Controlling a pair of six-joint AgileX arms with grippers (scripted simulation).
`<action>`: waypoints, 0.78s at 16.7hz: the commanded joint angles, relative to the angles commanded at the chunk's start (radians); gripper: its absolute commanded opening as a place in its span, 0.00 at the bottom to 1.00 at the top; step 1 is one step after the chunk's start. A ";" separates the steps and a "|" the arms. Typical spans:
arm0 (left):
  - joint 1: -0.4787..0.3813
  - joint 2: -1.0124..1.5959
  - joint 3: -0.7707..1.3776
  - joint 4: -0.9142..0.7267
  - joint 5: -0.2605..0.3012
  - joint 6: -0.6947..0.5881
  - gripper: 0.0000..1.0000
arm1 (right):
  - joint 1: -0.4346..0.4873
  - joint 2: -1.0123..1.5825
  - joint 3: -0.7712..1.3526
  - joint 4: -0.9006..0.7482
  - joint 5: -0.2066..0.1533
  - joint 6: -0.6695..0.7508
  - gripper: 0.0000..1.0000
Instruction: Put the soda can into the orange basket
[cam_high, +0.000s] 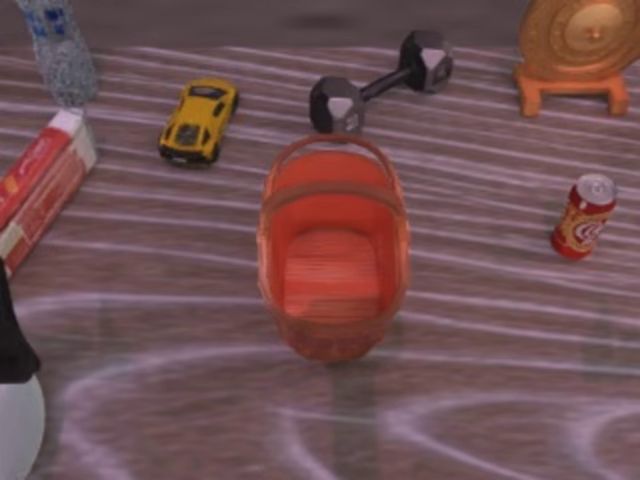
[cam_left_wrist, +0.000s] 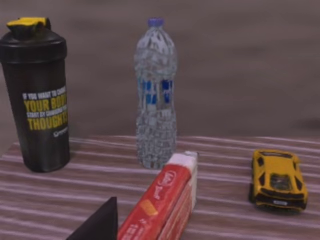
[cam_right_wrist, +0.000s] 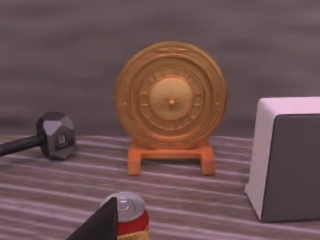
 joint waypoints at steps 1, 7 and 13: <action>0.000 0.000 0.000 0.000 0.000 0.000 1.00 | 0.000 0.000 0.000 0.000 0.000 0.000 1.00; 0.000 0.000 0.000 0.000 0.000 0.000 1.00 | 0.020 0.156 0.144 -0.098 -0.009 -0.049 1.00; 0.000 0.000 0.000 0.000 0.000 0.000 1.00 | 0.056 0.662 0.557 -0.394 -0.009 -0.191 1.00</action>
